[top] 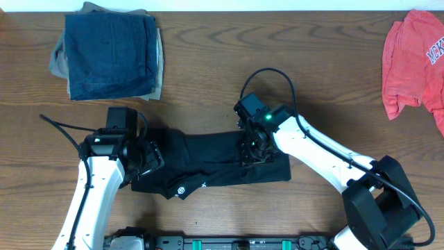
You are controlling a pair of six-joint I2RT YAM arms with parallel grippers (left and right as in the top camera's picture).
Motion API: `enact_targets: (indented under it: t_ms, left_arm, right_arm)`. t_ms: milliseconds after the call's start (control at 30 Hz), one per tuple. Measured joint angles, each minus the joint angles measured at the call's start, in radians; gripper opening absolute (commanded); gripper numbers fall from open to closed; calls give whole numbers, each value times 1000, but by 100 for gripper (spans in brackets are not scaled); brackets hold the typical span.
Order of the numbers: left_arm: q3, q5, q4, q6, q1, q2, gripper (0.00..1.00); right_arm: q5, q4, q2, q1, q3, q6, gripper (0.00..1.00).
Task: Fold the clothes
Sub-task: 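Fold the strip's right end leftward toward the left gripper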
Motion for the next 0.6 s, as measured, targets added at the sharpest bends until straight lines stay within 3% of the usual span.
enact_targets:
  t_ms: [433,600]
  left_arm:
    - [0,0,1,0,0,0,80]
    - [0,0,1,0,0,0,80]
  right_arm:
    - [25,-77,0,-153,66,-57,37]
    - [82,-54,0,-188,66,-79,22]
